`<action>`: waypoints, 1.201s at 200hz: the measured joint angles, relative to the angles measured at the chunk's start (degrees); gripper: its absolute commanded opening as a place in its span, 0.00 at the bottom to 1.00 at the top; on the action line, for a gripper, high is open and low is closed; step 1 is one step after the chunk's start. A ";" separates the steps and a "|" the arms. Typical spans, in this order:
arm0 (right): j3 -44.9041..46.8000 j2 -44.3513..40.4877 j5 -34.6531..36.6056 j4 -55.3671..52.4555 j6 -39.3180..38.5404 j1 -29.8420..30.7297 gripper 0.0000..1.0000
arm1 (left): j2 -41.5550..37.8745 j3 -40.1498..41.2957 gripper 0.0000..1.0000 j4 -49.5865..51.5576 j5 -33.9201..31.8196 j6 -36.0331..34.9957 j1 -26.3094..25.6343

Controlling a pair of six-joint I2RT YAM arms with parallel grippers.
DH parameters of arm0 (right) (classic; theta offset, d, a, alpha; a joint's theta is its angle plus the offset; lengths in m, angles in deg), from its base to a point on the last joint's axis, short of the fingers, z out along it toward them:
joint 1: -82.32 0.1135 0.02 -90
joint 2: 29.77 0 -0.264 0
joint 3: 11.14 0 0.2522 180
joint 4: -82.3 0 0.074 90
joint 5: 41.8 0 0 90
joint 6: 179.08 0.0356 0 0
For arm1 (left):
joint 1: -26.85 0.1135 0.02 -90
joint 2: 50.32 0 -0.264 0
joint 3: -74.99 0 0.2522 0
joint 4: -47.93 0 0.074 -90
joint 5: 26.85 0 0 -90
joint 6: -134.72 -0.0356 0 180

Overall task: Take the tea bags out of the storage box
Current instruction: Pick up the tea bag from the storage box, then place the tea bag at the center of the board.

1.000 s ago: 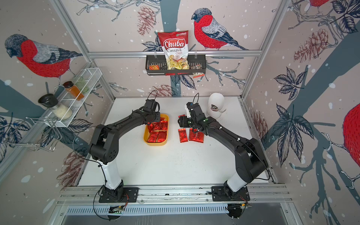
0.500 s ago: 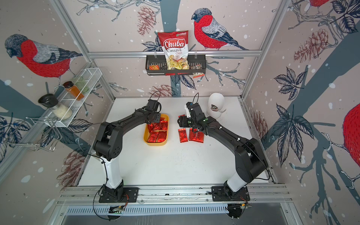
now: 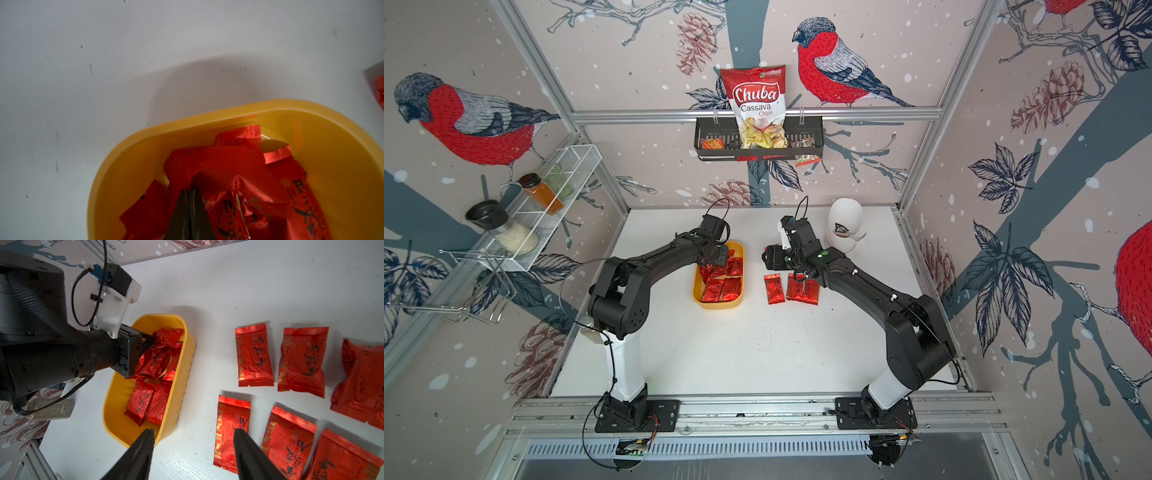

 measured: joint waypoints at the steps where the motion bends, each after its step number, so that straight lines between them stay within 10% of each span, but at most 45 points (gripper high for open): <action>1: 0.00 -0.04 0.00 -0.02 0.00 0.00 0.66 | -0.07 0.04 0.00 0.00 0.00 -0.02 0.00; 68: 2.73 -8.20 -0.20 -0.72 0.26 -2.45 0.65 | -13.38 5.79 0.00 -0.31 1.53 -2.67 -2.86; 120: 13.86 -28.96 -0.13 -3.52 3.13 -13.14 0.67 | -21.22 13.11 0.00 -5.14 6.34 -6.03 -15.72; 169: 19.63 -48.74 -0.15 -9.55 6.14 -21.35 0.71 | -16.74 16.74 0.00 -15.15 9.07 -7.87 -31.10; 240: 19.69 -54.07 -0.11 -18.03 6.34 -23.32 0.72 | -6.51 18.34 0.00 -29.73 9.03 -15.45 -43.54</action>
